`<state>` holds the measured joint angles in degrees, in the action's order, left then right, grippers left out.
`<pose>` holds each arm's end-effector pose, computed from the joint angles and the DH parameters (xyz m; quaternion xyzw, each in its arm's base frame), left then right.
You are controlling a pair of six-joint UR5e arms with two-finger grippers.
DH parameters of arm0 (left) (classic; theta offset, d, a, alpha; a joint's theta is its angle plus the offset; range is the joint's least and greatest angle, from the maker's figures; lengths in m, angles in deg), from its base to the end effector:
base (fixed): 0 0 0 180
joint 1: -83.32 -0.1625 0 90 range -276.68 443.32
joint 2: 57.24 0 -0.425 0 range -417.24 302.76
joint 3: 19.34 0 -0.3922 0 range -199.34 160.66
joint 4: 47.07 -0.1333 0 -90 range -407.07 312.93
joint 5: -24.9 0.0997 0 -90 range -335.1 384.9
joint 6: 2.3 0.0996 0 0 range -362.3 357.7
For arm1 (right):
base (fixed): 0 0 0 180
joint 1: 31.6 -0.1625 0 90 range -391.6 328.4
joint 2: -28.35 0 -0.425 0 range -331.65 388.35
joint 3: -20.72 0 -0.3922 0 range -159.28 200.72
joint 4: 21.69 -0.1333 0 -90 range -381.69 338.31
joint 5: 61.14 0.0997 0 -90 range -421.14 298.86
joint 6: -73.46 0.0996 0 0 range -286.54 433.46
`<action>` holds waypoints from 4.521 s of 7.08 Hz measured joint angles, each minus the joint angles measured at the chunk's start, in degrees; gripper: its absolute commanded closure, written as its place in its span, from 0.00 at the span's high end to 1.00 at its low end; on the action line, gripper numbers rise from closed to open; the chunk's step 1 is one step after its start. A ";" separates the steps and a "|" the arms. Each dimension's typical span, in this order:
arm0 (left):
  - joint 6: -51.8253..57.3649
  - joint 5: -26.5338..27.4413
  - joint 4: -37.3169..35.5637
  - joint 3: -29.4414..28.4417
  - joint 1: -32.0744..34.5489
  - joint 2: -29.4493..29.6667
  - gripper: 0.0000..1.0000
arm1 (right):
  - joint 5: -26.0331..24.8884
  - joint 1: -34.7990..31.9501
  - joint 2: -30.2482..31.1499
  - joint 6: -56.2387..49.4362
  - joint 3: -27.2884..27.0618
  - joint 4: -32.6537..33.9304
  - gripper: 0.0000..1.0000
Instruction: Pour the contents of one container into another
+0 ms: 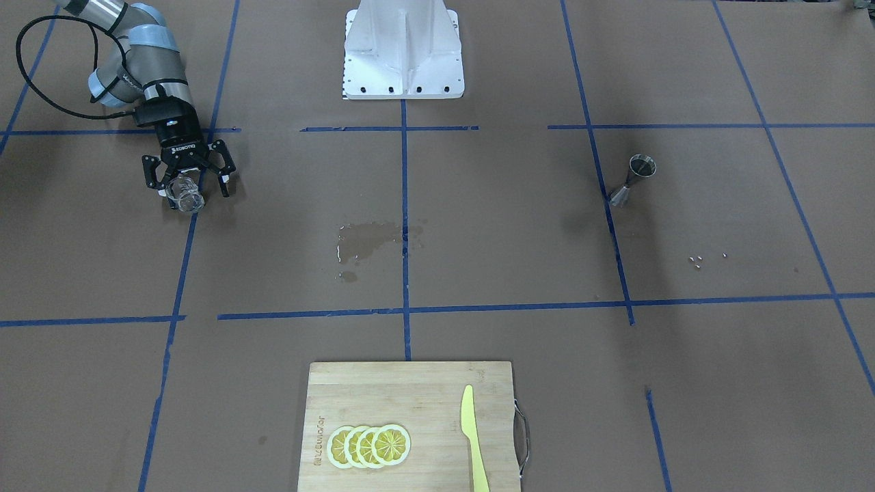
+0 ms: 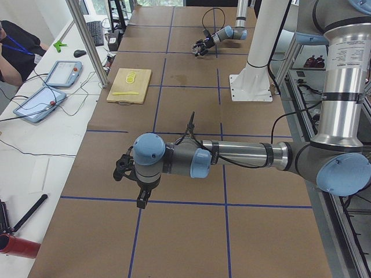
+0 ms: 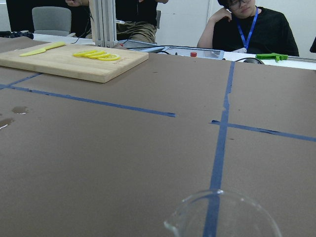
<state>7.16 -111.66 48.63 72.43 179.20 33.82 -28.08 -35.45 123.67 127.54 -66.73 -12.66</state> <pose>-0.1127 -0.4994 0.6210 0.1203 0.3815 0.0580 0.9147 -0.4145 -0.2452 0.5598 0.5382 -0.3620 0.0778 0.7571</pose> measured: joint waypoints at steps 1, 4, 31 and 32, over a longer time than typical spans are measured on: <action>0.00 0.01 -0.04 0.13 0.00 0.00 1.00 | 0.06 -0.14 0.19 -0.23 -0.33 -0.04 1.00; -0.02 -0.03 -0.07 0.17 0.00 0.00 1.00 | 0.17 -0.46 0.74 -2.20 -1.22 -0.06 1.00; 0.03 -0.04 0.08 1.69 0.00 -0.06 1.00 | 101.50 -85.71 -3.93 -57.63 -7.88 83.41 1.00; 0.03 -0.19 -0.03 1.77 0.00 -0.07 1.00 | 100.86 -86.27 -3.49 -57.73 -7.94 83.42 1.00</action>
<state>7.19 -111.85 48.59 74.20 179.20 33.75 72.79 -121.72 120.19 69.81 -74.67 70.76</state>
